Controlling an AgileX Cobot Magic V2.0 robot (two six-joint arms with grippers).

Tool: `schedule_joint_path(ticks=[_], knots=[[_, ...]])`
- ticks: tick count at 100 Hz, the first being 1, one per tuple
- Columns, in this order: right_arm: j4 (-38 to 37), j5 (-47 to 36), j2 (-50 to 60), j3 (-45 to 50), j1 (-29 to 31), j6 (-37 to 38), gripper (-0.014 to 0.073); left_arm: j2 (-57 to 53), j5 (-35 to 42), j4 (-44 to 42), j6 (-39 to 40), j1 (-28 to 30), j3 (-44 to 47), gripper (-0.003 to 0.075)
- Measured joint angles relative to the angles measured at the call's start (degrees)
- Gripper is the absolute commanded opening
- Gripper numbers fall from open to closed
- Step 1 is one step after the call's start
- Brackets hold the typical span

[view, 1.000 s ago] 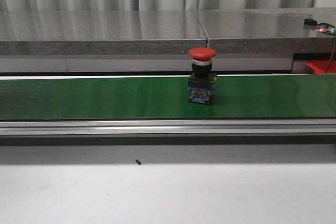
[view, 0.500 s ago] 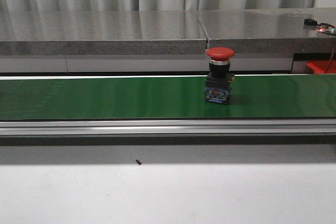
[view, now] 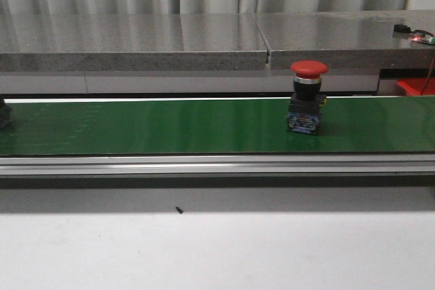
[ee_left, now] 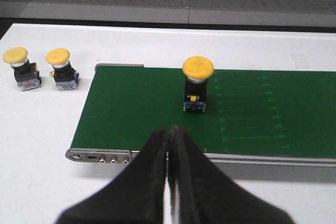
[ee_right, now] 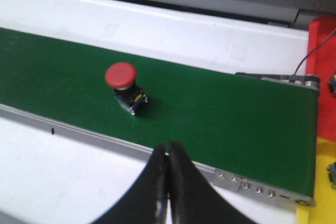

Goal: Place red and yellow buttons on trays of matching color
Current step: 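Lower the right gripper onto the red button at the belt end and close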

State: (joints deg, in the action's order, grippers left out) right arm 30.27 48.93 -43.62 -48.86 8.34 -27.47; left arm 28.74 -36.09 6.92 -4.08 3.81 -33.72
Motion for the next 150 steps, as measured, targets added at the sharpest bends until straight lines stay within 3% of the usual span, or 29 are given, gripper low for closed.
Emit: schedule_joint_path(ticks=[20,29,63,95,150], knots=[[0.00,3.36,-3.69,0.00,0.00,0.00,0.0503,-1.06,0.42,-0.01,0.00,0.00,2.47,-0.0020],[0.00,3.77,-6.34,-0.71,0.00,-0.36,0.0587,-1.06,0.56,-0.01,0.00,0.00,2.47,-0.0020],[0.00,6.00,-21.48,-8.63,-0.58,-2.48,0.0591,-1.06,0.69,-0.01,-0.04,0.00,2.47,-0.0020],[-4.25,2.28,-33.21,-11.49,-6.49,-2.48,0.0591,-1.06,0.79,-0.01,-0.04,0.00,2.47,-0.0020],[-4.87,-6.23,-42.18,-12.65,-10.62,-2.48,0.0591,-1.06,0.79,-0.01,-0.13,0.00,2.67,-0.0020]])
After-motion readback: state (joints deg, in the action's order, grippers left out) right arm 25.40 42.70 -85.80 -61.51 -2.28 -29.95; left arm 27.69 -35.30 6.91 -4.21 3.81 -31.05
